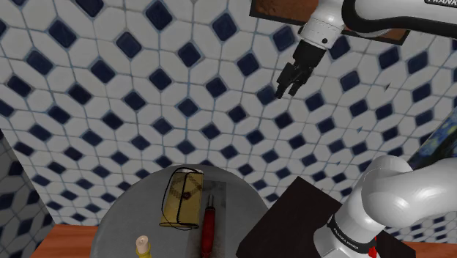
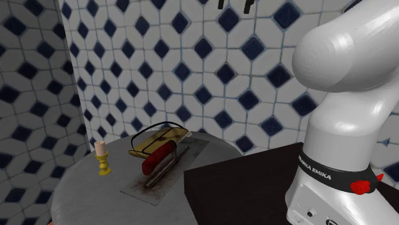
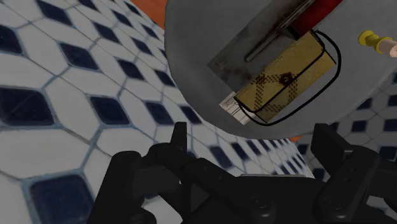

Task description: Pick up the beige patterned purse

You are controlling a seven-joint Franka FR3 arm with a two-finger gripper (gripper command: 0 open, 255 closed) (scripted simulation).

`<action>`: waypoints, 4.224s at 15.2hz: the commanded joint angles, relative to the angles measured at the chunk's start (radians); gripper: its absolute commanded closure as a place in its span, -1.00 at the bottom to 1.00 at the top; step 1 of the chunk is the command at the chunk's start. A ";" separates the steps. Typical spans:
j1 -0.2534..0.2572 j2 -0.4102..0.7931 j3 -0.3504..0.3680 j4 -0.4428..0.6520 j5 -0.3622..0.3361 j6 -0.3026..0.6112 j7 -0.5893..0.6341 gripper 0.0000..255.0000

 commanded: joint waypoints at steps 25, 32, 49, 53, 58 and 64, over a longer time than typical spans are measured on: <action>-0.098 0.666 0.508 0.031 -0.117 0.535 0.869 -1.00; -0.051 0.996 0.517 0.213 -0.357 0.573 1.196 -1.00; 0.174 1.557 0.347 0.697 -0.545 0.545 1.508 -1.00; 0.180 1.582 0.338 0.703 -0.554 0.563 1.514 -1.00; 0.179 1.581 0.339 0.703 -0.553 0.562 1.513 1.00; 0.180 1.582 0.338 0.703 -0.554 0.563 1.514 1.00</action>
